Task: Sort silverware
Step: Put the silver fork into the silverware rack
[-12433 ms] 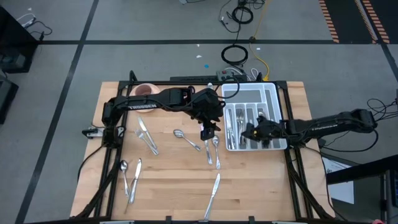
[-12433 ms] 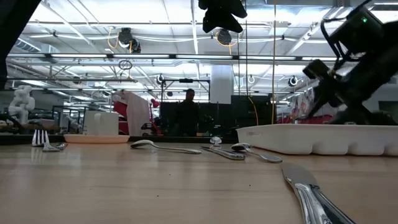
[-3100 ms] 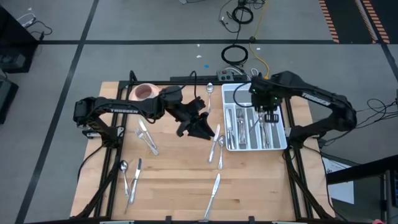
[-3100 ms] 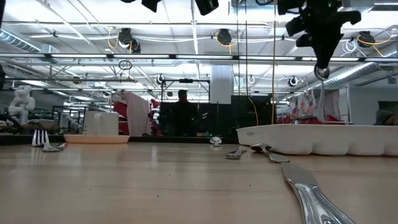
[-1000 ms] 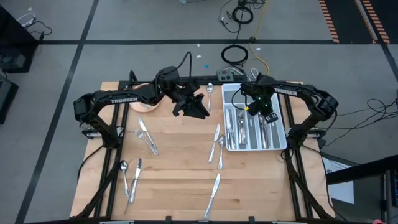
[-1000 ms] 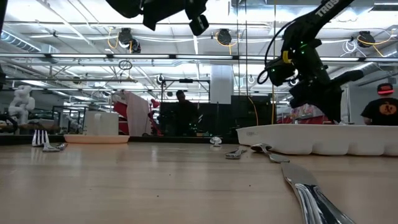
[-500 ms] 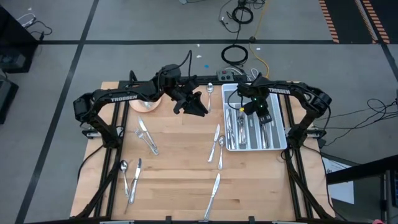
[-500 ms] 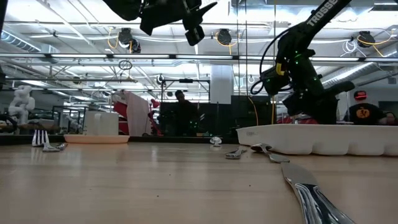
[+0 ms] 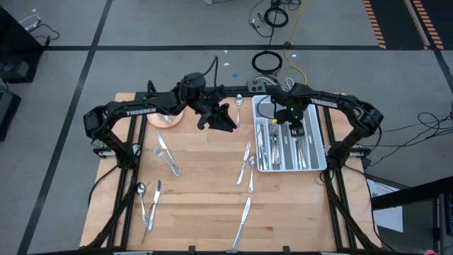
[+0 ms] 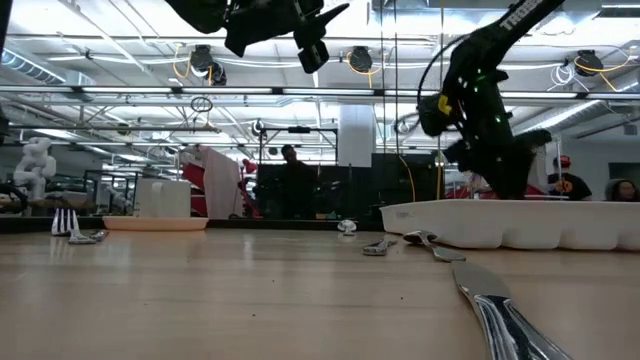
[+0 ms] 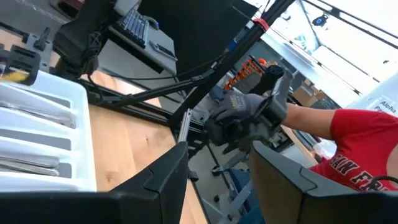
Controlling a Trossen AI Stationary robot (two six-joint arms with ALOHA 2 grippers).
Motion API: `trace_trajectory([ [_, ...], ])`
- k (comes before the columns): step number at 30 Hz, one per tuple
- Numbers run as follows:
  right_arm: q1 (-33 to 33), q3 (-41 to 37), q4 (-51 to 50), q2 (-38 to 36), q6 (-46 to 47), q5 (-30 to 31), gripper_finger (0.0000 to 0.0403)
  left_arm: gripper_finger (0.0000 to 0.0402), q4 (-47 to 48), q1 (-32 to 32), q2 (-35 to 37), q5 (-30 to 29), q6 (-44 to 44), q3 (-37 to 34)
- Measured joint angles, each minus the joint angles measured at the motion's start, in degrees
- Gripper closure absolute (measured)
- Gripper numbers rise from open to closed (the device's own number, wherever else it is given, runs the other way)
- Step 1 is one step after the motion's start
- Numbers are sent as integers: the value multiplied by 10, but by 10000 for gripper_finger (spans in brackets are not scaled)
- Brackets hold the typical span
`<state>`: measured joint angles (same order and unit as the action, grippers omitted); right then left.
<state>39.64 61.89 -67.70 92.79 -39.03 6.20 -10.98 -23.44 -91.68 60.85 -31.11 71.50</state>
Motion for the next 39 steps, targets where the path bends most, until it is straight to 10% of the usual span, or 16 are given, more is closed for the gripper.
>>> trace_trajectory([
  [8, 0, 117, -1, -78, 50, -15, 236, 229, -47, -33, 25, -28, 0, 1],
  [14, 0, 222, 1, -160, 115, -174, 236, 229, -62, -111, 163, -30, 30, 17],
  [19, 0, 242, 39, -246, 229, -361, 236, 229, 126, -187, 334, -54, 184, 18],
  [24, -26, 242, 44, -298, 328, -388, 236, 229, 504, -189, 464, -235, 298, 10],
  [39, -96, 216, 41, -306, 389, -360, 236, 229, 904, -70, 609, -435, -153, -110],
])
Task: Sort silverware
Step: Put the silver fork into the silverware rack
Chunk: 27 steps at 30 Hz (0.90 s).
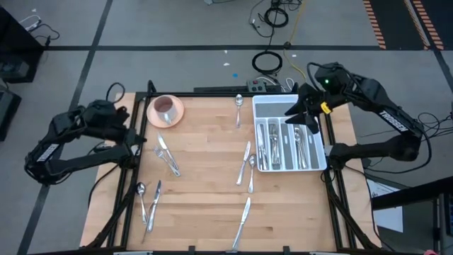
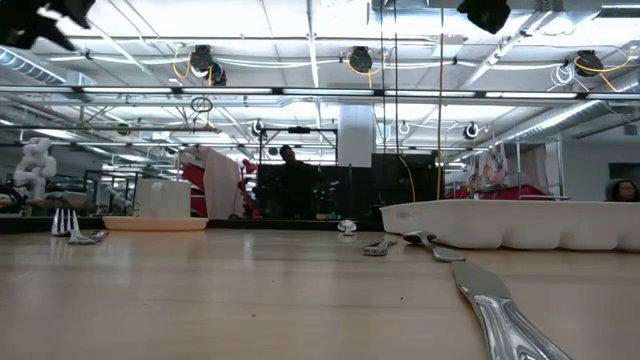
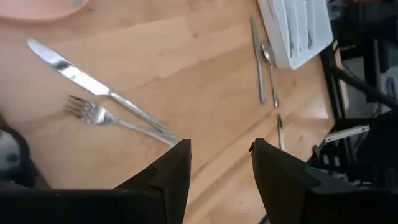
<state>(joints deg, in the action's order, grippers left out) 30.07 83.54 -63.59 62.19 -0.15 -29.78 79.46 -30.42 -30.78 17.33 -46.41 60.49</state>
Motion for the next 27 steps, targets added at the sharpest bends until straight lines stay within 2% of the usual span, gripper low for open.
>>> trace_trajectory([
  [7, -21, -22, -3, 0, 13, -2, 236, 229, -34, 26, 13, -24, -43, -112],
  [11, -33, -30, -14, 0, 13, -3, 236, 229, -213, 85, 12, 20, -80, -199],
  [14, -39, -34, -18, 0, 18, -3, 236, 229, -402, 162, 2, 8, -131, -256],
  [16, -42, -34, -18, 0, 23, -3, 236, 229, -484, 224, -23, -17, -159, -280],
  [21, -50, -34, -18, 0, 25, -3, 236, 229, -504, 400, -125, -88, -222, -287],
  [27, -51, -34, -18, 0, 21, -3, 236, 229, -503, 559, -238, -139, -403, -277],
])
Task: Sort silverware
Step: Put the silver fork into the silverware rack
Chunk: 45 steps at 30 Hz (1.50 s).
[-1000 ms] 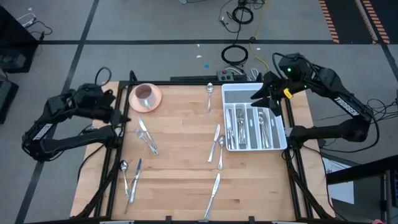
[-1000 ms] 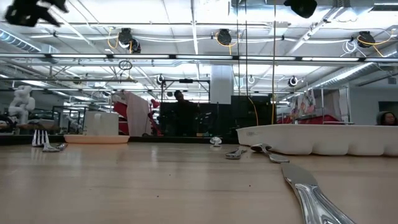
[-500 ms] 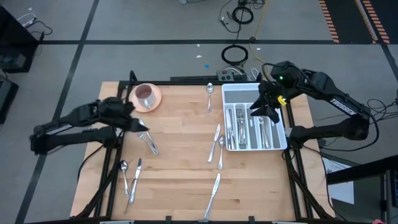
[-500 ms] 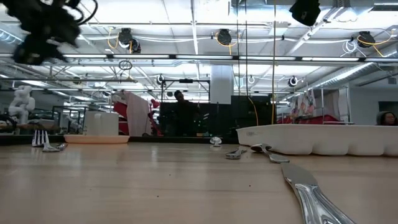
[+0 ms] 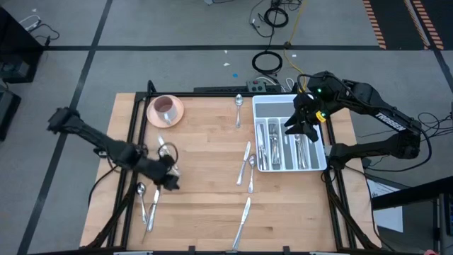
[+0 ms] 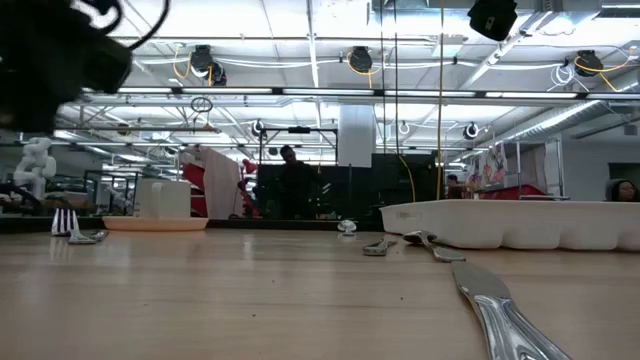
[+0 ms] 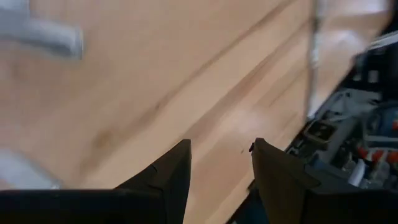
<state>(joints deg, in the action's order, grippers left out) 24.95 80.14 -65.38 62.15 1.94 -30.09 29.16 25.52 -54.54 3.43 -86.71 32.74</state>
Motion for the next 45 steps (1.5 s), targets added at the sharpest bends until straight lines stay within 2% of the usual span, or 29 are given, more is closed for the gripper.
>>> trace_trajectory([
  [7, 0, 0, 0, 0, 0, 0, 236, 229, 31, 127, -80, -7, -206, 14],
  [16, 0, 0, 0, 0, 2, 0, 236, 229, 88, 237, -114, -6, -359, 14],
  [24, 0, 0, 0, 0, 2, 0, 236, 229, 83, 295, -130, 13, -409, 14],
  [29, 0, 0, 0, 0, 3, 0, 236, 229, 45, 308, -180, 37, -403, 14],
  [35, 0, 0, 0, 0, 4, 0, 236, 232, 55, 312, -230, 59, -384, 15],
  [39, 0, 0, 0, 0, 4, 0, 236, 269, 55, 306, -234, 66, -379, 15],
  [45, 0, 0, 0, 0, 4, 0, 236, 383, 53, 297, -234, 57, -361, 15],
])
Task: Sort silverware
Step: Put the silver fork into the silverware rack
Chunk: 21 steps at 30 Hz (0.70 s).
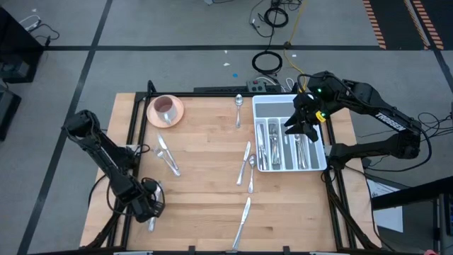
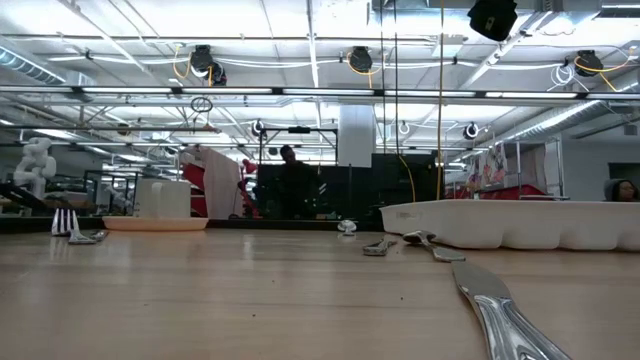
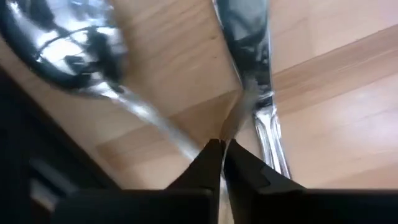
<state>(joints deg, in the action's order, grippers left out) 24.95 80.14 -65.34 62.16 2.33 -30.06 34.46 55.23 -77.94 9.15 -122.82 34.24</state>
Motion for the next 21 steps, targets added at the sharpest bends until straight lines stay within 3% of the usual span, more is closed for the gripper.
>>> trace_trajectory([
  [10, 0, 0, 0, 0, 0, 0, 236, 397, -11, -5, 31, -50, -16, 22],
  [14, 0, 0, 4, 0, 1, 0, 236, 398, 0, -5, 54, -113, -40, 51],
  [17, 0, 0, 6, 0, -13, -2, 236, 399, 12, -5, 76, -227, -57, 74],
  [21, 0, 0, 7, 0, -31, -3, 236, 399, 19, -12, 112, -470, -58, 90],
])
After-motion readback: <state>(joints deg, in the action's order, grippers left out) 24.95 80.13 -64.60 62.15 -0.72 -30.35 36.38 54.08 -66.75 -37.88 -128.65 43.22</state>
